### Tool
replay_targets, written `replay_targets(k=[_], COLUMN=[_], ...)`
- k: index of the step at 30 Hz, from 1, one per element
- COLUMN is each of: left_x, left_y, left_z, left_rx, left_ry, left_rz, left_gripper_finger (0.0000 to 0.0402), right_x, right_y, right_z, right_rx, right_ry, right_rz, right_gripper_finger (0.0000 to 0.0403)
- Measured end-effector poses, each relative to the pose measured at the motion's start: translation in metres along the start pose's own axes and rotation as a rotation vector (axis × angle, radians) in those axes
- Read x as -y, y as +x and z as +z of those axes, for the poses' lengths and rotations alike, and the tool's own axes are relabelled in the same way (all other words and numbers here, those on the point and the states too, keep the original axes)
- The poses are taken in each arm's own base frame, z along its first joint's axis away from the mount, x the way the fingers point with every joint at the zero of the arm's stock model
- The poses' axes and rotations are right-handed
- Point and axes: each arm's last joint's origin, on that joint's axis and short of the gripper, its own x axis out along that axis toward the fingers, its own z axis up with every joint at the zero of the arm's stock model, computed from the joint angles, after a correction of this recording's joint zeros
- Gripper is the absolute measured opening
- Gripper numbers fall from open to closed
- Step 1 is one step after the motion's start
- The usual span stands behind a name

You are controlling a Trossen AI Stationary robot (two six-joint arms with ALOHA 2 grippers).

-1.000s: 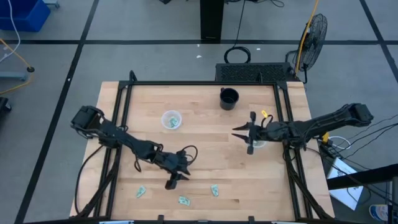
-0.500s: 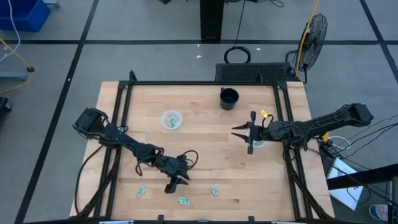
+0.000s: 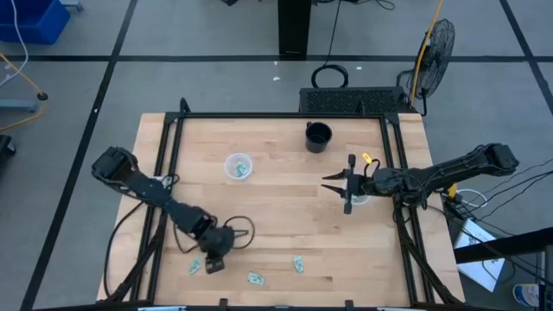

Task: Pick and place items into bin
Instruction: Put the white stevia packet into the left transparent bin

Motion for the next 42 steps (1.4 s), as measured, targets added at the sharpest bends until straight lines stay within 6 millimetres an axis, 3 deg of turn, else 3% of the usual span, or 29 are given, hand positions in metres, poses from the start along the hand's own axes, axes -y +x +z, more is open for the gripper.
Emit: replay_targets(k=[5, 10, 17, 27, 35, 42], left_x=[0.007, 0.011, 0.013, 0.0, 0.024, 0.029], left_y=[0.008, 0.011, 0.013, 0.007, 0.017, 0.021], left_z=[-0.034, -0.052, -0.06, -0.066, -0.067, -0.086], left_rx=[-0.137, -0.147, -0.207, -0.374, -0.22, -0.186], left_ry=[-0.163, -0.322, -0.431, -0.574, -0.585, -0.621], left_rz=[0.096, 0.168, 0.177, 0.29, 0.118, 0.159], left_gripper_finger=[0.0156, 0.0153, 0.0154, 0.0154, 0.0154, 0.0154], right_x=[0.0, 0.0, 0.002, 0.004, 0.004, 0.004], right_y=[0.0, 0.0, 0.0, -0.001, -0.002, -0.002], right_z=[0.0, 0.001, 0.005, 0.015, 0.018, 0.017], right_rx=[-0.001, 0.01, 0.052, 0.144, 0.168, 0.167], right_ry=[-0.014, -0.059, -0.117, -0.231, -0.295, -0.3], right_rz=[0.0, -0.004, -0.02, -0.055, -0.07, -0.07], right_gripper_finger=[0.0089, 0.0089, 0.0089, 0.0089, 0.0089, 0.0089])
